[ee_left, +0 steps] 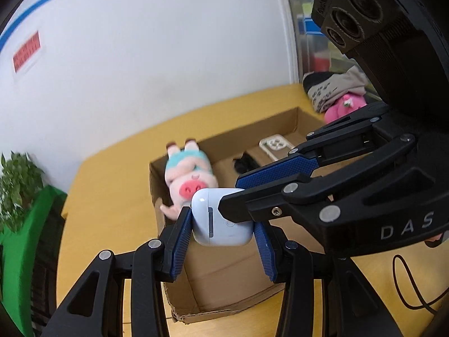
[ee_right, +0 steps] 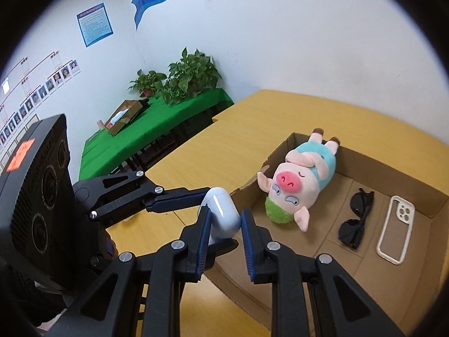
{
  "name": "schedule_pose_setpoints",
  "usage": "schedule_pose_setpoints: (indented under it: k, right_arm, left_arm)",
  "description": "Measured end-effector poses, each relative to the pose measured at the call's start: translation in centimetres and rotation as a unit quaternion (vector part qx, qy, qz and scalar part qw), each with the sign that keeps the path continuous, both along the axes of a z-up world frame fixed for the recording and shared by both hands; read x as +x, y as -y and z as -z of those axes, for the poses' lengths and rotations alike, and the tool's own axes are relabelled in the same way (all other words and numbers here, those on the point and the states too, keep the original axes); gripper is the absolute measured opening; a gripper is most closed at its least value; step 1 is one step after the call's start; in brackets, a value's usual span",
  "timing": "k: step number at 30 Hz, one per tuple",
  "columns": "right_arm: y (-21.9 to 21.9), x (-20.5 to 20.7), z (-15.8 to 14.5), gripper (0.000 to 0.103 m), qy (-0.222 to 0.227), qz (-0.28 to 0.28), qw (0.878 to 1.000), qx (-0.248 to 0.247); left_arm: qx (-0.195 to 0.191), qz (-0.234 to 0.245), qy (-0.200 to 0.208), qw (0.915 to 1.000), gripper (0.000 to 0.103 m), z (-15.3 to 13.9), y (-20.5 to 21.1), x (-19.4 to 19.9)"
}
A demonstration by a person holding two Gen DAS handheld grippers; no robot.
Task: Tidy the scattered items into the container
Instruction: 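Carry the earbud case with both grippers over the box and lower it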
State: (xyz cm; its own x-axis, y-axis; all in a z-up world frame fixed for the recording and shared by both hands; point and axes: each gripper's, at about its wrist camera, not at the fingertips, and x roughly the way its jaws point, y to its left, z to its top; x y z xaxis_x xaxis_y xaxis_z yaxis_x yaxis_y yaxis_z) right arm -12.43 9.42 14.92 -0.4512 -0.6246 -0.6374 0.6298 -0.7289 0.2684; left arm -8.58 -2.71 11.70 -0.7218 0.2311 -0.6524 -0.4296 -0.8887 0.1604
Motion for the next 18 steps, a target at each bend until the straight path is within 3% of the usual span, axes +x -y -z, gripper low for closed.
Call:
schedule_pose_setpoints:
  k: [10,18]
  right_arm:
    - [2.2,-5.2,8.3,0.021,0.097,-0.02,0.995,-0.005]
    - [4.3,-6.7,13.9,0.021,0.178,-0.026,0.983,0.023]
  left_arm:
    - [-0.008,-0.029,0.123,0.9919,0.047,7.3,1.2,-4.1]
    - [-0.041,-0.068,0.211,0.9743,0.048,12.4,1.3,-5.6]
